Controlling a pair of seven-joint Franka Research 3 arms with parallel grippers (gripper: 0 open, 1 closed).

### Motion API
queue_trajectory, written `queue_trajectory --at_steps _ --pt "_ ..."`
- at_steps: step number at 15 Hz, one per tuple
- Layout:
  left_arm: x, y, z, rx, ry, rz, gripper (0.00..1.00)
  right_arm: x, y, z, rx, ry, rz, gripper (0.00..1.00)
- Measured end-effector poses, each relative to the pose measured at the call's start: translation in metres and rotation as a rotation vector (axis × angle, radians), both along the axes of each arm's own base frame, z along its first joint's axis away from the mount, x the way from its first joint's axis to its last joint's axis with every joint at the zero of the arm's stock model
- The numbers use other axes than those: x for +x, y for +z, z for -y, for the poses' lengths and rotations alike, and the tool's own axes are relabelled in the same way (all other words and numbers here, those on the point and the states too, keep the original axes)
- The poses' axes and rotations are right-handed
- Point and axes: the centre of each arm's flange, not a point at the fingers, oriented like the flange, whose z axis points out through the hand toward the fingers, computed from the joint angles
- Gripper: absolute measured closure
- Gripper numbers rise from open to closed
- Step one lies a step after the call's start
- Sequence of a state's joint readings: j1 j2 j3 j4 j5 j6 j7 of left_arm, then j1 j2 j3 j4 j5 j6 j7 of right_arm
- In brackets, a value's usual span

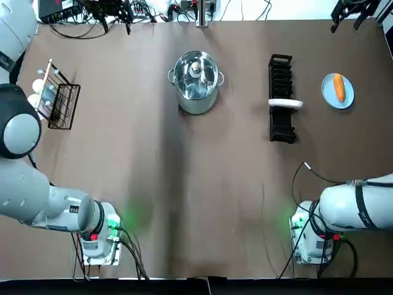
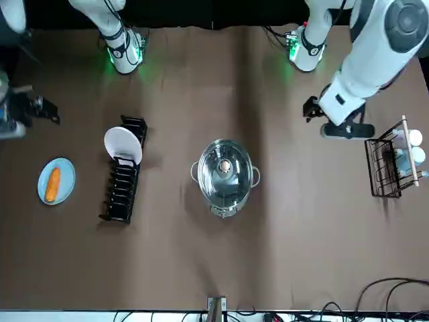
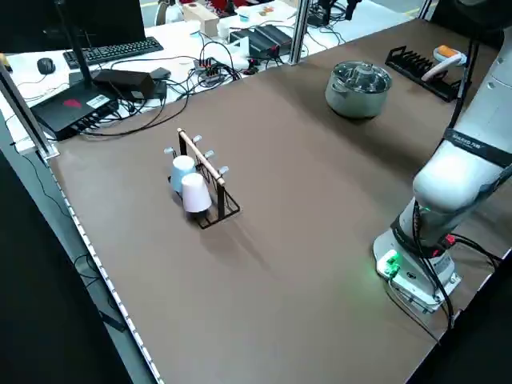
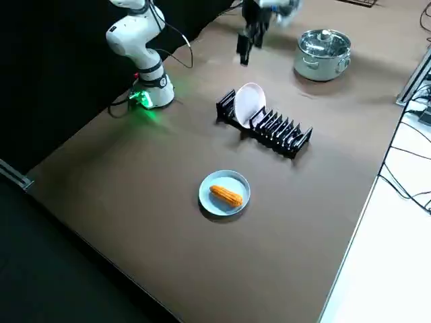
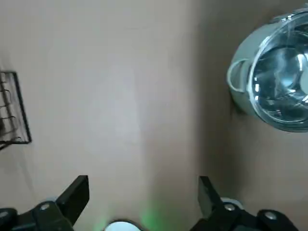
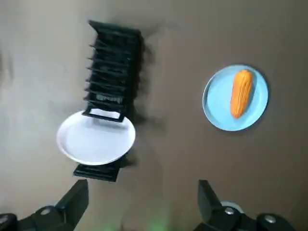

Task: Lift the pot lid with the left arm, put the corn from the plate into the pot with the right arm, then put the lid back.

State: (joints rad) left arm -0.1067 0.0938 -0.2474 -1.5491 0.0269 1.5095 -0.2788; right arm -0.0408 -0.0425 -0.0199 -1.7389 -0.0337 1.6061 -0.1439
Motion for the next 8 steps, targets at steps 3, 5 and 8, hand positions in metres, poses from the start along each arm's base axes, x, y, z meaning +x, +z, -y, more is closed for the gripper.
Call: queue_trajectory --at_steps 3,5,8 --pt "-0.004 -0.019 0.038 -0.016 0.061 -0.027 0.00 0.027 -0.062 0.031 0.002 -0.048 -0.076 0.00" --pt "-0.004 -0.043 0.078 -0.021 0.093 -0.019 0.00 0.045 -0.104 0.061 0.002 -0.091 -0.078 0.00" --pt "-0.008 -0.093 0.151 -0.037 0.128 -0.010 0.00 0.068 -0.165 0.103 -0.001 -0.147 -0.050 0.00"
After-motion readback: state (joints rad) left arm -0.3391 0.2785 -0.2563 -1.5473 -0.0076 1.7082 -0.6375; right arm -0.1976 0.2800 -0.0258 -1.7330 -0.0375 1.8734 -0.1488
